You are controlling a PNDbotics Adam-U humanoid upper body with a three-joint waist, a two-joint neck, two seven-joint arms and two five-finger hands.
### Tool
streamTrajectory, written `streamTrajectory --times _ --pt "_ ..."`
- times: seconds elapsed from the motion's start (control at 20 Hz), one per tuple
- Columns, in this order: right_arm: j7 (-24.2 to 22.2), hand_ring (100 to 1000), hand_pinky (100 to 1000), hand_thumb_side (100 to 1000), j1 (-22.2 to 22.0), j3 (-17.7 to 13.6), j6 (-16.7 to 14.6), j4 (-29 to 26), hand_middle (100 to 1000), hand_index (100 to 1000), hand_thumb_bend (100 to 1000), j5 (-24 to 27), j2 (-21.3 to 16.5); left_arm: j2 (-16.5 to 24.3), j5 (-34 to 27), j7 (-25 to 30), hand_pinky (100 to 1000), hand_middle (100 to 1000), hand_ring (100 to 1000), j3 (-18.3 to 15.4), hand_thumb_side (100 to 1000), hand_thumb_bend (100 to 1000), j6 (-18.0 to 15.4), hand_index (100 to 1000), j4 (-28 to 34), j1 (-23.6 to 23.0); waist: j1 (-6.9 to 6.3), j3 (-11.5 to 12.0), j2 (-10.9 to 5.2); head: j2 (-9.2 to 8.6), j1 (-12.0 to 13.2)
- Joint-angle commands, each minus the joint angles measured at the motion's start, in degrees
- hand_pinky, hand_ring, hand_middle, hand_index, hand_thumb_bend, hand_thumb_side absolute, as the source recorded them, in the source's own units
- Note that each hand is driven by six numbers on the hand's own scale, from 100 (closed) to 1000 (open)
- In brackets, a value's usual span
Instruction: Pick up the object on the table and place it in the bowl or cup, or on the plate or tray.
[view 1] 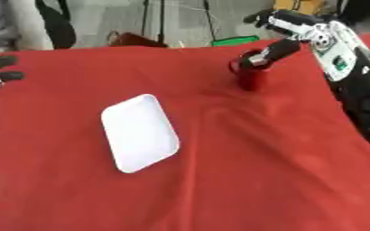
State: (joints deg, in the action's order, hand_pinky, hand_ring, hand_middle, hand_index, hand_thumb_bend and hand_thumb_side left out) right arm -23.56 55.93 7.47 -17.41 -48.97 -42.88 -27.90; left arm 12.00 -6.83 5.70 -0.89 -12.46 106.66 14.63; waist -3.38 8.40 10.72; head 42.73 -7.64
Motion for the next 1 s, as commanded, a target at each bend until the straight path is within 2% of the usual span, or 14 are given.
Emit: streamTrajectory --times 0.05,0.75,1.0 --pt "-0.03 908 890 610 0.97 -0.10 0.00 -0.24 924 971 791 -0.99 -0.72 0.40 -0.45 0.42 707 804 767 0.05 721 637 -0.09 884 1.42 0.78 0.09 0.02 -0.72 -0.58 -0.05" --pt "1.74 912 905 594 -0.29 0.28 -1.57 1.23 923 969 789 -7.42 -0.01 0.27 -0.50 1.13 709 805 770 0.46 726 624 -0.12 884 1.50 0.85 -0.07 -0.04 -0.49 -0.86 -0.08" --pt "2.09 911 902 591 -0.28 0.30 -2.06 1.60 921 968 787 -8.26 0.28 0.22 -0.66 1.36 709 805 770 0.58 729 621 -0.12 885 1.50 0.82 -0.16 0.10 -0.35 -0.76 -0.18"
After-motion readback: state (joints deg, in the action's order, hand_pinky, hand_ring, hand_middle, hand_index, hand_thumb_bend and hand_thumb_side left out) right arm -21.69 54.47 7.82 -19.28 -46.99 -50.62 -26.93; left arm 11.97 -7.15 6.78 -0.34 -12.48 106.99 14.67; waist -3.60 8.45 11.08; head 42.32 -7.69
